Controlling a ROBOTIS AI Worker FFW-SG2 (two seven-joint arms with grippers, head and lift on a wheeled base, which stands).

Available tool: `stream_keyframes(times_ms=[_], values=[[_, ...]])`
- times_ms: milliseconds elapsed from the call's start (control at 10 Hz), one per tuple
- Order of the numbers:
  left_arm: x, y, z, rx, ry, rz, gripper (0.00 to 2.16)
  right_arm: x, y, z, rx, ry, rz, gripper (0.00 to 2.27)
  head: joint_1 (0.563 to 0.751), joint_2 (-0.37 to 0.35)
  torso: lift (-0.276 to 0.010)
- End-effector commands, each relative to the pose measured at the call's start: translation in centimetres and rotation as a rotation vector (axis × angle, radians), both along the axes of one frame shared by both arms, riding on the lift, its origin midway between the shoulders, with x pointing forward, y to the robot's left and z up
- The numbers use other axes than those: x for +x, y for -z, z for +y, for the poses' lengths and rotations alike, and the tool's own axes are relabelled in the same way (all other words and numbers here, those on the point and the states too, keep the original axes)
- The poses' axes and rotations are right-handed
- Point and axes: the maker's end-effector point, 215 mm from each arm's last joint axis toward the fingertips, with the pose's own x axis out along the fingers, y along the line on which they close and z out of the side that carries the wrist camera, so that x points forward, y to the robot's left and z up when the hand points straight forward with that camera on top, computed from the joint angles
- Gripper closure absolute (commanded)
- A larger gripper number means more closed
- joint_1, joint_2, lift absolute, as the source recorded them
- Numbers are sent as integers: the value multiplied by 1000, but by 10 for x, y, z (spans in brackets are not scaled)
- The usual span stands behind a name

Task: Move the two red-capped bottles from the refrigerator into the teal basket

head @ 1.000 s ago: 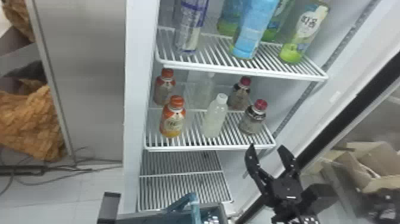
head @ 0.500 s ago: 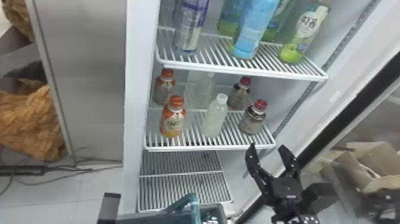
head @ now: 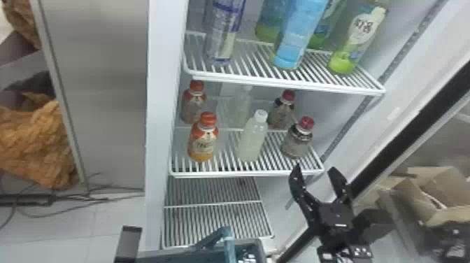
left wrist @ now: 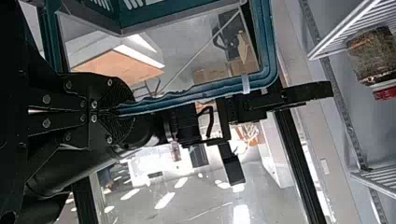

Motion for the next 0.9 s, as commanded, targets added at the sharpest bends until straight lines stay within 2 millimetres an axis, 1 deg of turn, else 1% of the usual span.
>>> stream_keyframes(times_ms=[0, 200, 300, 800], values=[[0, 0, 0, 1, 0, -1, 1134, 10, 3, 1, 11, 1, -4, 249, 695, -350, -228], [0, 0, 0, 0, 0, 0, 1134, 24, 5, 7, 22, -7, -8, 248, 695, -350, -228], [0, 0, 0, 1, 0, 0, 1134, 30, 8, 6, 25, -3, -8, 248, 695, -350, -228], [-1, 0, 0, 1, 5, 0, 1134, 64, 17, -10, 12, 40, -5, 245, 695, -350, -228]])
